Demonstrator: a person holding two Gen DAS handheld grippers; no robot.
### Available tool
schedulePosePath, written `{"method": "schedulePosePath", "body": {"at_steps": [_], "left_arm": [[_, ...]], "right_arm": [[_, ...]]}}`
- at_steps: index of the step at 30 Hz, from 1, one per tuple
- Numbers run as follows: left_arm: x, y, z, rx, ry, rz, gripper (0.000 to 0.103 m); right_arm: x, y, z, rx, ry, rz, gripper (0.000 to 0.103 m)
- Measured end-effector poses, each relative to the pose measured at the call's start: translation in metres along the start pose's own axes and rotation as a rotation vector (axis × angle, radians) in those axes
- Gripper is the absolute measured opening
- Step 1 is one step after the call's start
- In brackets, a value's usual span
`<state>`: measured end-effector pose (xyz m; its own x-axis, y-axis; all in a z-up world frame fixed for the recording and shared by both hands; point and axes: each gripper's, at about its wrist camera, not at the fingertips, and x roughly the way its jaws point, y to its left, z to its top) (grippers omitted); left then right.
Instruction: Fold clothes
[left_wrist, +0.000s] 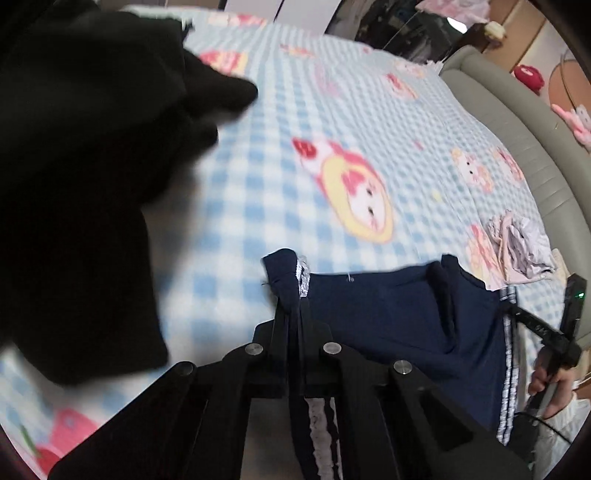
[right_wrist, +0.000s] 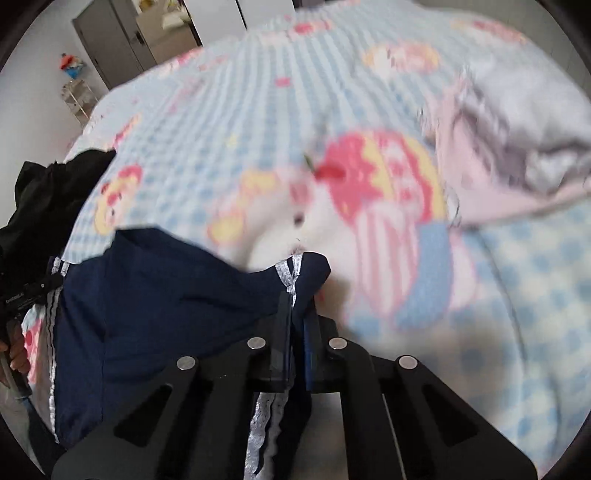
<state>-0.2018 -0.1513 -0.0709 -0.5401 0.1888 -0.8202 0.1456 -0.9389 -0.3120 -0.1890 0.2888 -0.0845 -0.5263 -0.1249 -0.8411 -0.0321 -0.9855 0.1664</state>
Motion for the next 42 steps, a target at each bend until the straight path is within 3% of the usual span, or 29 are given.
{"method": "schedulePosePath", "body": {"at_steps": [2,5,7,8,9,14,18,26,31,34,36,37,39,42], "left_arm": [[0.010,0.007,0.002,-0.011,0.026,0.010,0.007],[0.022,0.015,-0.004,-0.039,0.111,-0.018,0.013],[0.012,0.016,-0.010,-0.054,0.111,-0.039,0.026],[0.000,0.015,-0.014,-0.062,0.087,-0.057,0.041],[-0.013,0.015,-0.021,-0.077,0.069,-0.084,0.048],[-0.044,0.006,-0.066,-0.124,0.078,-0.171,0.049],[-0.047,0.002,-0.098,-0.176,0.121,-0.243,0.063],[-0.054,-0.006,-0.164,-0.279,0.206,-0.387,0.063],[-0.046,-0.013,-0.172,-0.298,0.190,-0.336,0.063],[-0.048,-0.022,-0.173,-0.279,0.180,-0.330,0.059],[-0.048,-0.026,-0.172,-0.247,0.186,-0.333,0.030],[-0.049,-0.028,-0.172,-0.230,0.181,-0.324,0.028],[-0.053,-0.031,-0.171,-0.192,0.163,-0.335,0.019],[-0.069,-0.032,-0.168,-0.167,0.133,-0.345,0.015]], "right_arm": [[0.005,-0.006,0.001,0.023,0.000,-0.014,0.003],[0.030,-0.012,-0.005,0.053,0.097,-0.029,0.006],[0.021,-0.012,-0.007,0.061,0.087,-0.012,0.011],[0.014,-0.012,-0.009,0.066,0.076,-0.002,0.020],[0.004,-0.013,-0.010,0.079,0.060,0.018,0.027],[-0.053,-0.017,-0.042,0.181,0.010,0.128,0.031],[-0.073,-0.001,-0.095,0.197,0.060,0.190,0.045],[-0.081,0.017,-0.167,0.200,0.165,0.257,0.048],[-0.065,0.033,-0.174,0.183,0.189,0.271,0.050],[-0.066,0.039,-0.171,0.150,0.178,0.267,0.040],[-0.066,0.042,-0.169,0.128,0.171,0.264,0.032],[-0.066,0.043,-0.168,0.116,0.168,0.263,0.030],[-0.073,0.042,-0.166,0.110,0.158,0.275,0.012],[-0.090,0.037,-0.163,0.141,0.117,0.289,0.009]]}}
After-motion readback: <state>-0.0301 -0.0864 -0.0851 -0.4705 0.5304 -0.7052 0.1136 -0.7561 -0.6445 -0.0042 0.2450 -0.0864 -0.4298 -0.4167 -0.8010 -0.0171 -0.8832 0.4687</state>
